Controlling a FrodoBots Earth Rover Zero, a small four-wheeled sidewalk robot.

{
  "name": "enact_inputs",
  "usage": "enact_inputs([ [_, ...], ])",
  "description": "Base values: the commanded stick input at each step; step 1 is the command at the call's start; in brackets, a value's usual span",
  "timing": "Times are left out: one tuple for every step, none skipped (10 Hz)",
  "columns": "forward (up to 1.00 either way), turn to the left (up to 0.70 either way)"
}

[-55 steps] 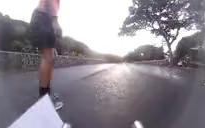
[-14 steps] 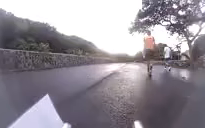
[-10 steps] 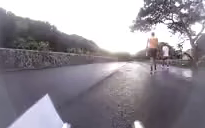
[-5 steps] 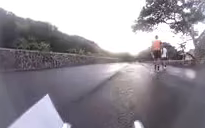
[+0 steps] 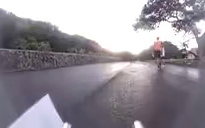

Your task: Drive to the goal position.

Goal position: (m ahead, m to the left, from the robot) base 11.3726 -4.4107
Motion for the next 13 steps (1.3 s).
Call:
enact_inputs([
  [0.5, 0.0],
  [0.5, 0.0],
  [0.5, 0.0],
  [0.5, 0.0],
  [0.5, 0.0],
  [0.5, 0.0],
  [0.5, 0.0],
  [0.5, 0.0],
  [0.5, 0.0],
  [0.5, 0.0],
  [0.5, 0.0],
  [0.5, 0.0],
  [0.5, -0.05],
])
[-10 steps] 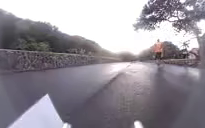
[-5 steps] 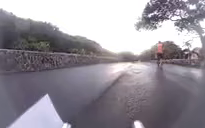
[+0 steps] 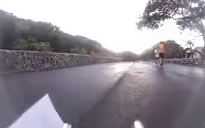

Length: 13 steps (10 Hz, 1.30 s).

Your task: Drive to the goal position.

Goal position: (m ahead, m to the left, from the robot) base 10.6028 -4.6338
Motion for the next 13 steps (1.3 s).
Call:
enact_inputs([
  [0.5, -0.18],
  [0.5, -0.42],
  [0.5, -0.48],
  [0.5, -0.12],
  [0.5, 0.0],
  [0.5, 0.0],
  [0.5, 0.0],
  [0.5, 0.0],
  [0.5, -0.07],
  [0.5, -0.33],
  [0.5, -0.44],
  [0.5, -0.2],
  [0.5, 0.0],
])
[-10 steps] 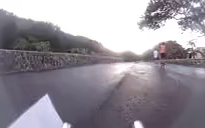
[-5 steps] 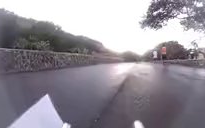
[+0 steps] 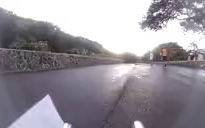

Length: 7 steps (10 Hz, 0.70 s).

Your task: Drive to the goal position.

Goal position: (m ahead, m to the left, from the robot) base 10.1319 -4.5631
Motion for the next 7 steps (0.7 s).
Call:
enact_inputs([
  [0.5, 0.0],
  [0.5, 0.0],
  [0.5, 0.0],
  [0.5, 0.0],
  [0.5, -0.48],
  [0.5, -0.48],
  [0.5, -0.12],
])
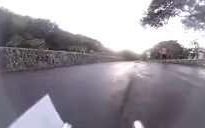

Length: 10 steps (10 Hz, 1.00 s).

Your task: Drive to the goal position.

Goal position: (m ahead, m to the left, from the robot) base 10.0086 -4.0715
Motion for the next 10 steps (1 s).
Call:
enact_inputs([
  [0.5, 0.0],
  [0.5, 0.0],
  [0.5, -0.08],
  [0.5, -0.5],
  [0.5, -0.49],
  [0.5, -0.29],
  [0.5, -0.08],
  [0.5, 0.0],
  [0.5, -0.24],
  [0.5, -0.5],
])
